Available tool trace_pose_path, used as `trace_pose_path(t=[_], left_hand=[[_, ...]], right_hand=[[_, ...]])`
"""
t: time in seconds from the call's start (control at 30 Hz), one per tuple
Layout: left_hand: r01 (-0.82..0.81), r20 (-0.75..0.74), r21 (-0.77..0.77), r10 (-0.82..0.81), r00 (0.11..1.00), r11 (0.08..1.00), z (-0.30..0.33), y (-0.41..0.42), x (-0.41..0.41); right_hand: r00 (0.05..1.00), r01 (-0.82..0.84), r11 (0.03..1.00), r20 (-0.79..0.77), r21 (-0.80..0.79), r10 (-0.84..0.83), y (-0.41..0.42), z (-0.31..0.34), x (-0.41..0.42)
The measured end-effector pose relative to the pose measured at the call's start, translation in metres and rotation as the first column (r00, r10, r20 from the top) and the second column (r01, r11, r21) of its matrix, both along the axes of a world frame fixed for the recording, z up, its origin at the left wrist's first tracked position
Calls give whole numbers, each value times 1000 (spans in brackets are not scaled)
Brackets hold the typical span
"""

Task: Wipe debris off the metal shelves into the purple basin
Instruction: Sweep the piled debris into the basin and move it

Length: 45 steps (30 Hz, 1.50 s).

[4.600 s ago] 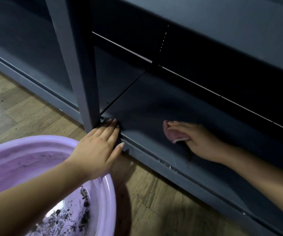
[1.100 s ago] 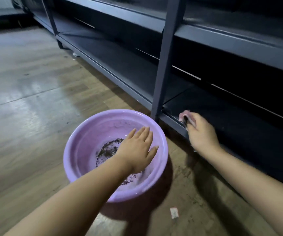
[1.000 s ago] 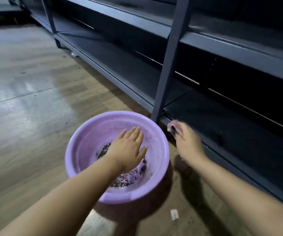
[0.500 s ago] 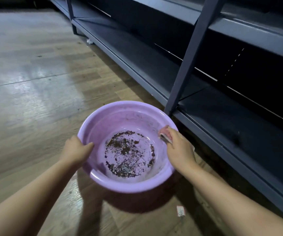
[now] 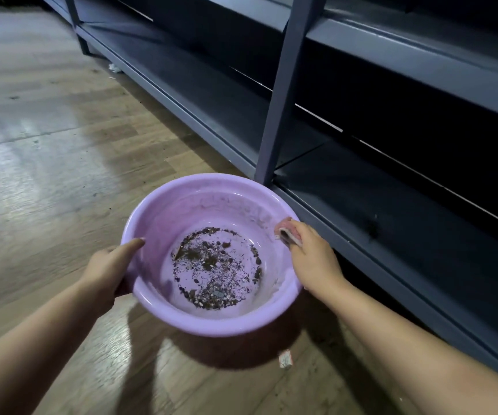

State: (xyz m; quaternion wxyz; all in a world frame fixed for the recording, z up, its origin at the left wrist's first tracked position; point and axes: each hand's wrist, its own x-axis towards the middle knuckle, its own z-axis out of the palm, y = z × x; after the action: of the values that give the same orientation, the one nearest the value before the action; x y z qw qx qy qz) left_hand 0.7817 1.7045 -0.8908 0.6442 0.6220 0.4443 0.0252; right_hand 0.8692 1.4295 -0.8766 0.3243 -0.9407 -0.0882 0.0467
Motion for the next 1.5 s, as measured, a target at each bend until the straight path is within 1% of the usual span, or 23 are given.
trace_pose_path(t=[0.07, 0.2, 0.27, 0.37, 0.43, 0.5, 0.57, 0.7, 0.77, 0.87, 0.93, 1.03, 1.1, 1.17, 1.27, 1.37, 1.5], left_hand=[[-31, 33, -12, 31, 999, 999, -1, -6, -2], [-128, 108, -118, 141, 984, 985, 7, -19, -4], [-133, 117, -103, 144, 983, 986, 9, -25, -7], [-130, 132, -63, 137, 982, 990, 12, -35, -15], [-111, 138, -46, 117, 983, 993, 12, -41, -22], [-94, 145, -35, 98, 985, 995, 13, -46, -30], [-81, 154, -40, 86, 984, 996, 15, -54, -40], [-37, 154, -88, 51, 987, 995, 20, -78, -56], [-12, 144, -113, 28, 989, 994, 25, -92, -66], [66, 171, -166, -37, 985, 984, 36, -115, -85], [59, 164, -196, -27, 986, 979, 40, -129, -94], [38, 71, -191, -25, 997, 981, 34, -144, -95], [7, 20, -177, -3, 1000, 984, 26, -145, -91], [12, 51, -142, -5, 999, 990, 18, -139, -86], [176, 115, 0, -174, 978, 984, 20, -130, -80], [184, 136, 152, -205, 969, 971, 29, -128, -79], [286, 149, 254, -330, 932, 924, 39, -128, -78]], right_hand=[[1000, 22, 1000, 5, 16, -22, -10, 3, 0], [1000, 15, 999, 13, 33, -15, -26, 8, -1], [1000, 24, 999, 11, 41, -24, -32, 13, -2], [999, 27, 995, 15, 95, -28, -39, 22, -3], [998, 23, 993, 59, 115, -30, -44, 29, -2], [993, 40, 994, 111, 100, -51, -52, 36, 1], [986, 73, 994, 146, 86, -85, -64, 42, 7], [968, 151, 978, 180, 146, -176, -87, 55, 13], [956, 206, 962, 175, 177, -237, -97, 59, 16], [943, 285, 940, 119, 187, -310, -107, 64, 18], [938, 309, 934, 102, 179, -330, -111, 65, 19], [937, 316, 936, 101, 155, -333, -111, 65, 19], [941, 304, 944, 112, 127, -318, -109, 64, 18], [947, 288, 951, 115, 115, -300, -106, 62, 17], [954, 262, 958, 119, 115, -275, -103, 59, 18], [954, 258, 958, 121, 126, -273, -101, 60, 17], [950, 289, 952, 94, 97, -298, -103, 63, 15]])
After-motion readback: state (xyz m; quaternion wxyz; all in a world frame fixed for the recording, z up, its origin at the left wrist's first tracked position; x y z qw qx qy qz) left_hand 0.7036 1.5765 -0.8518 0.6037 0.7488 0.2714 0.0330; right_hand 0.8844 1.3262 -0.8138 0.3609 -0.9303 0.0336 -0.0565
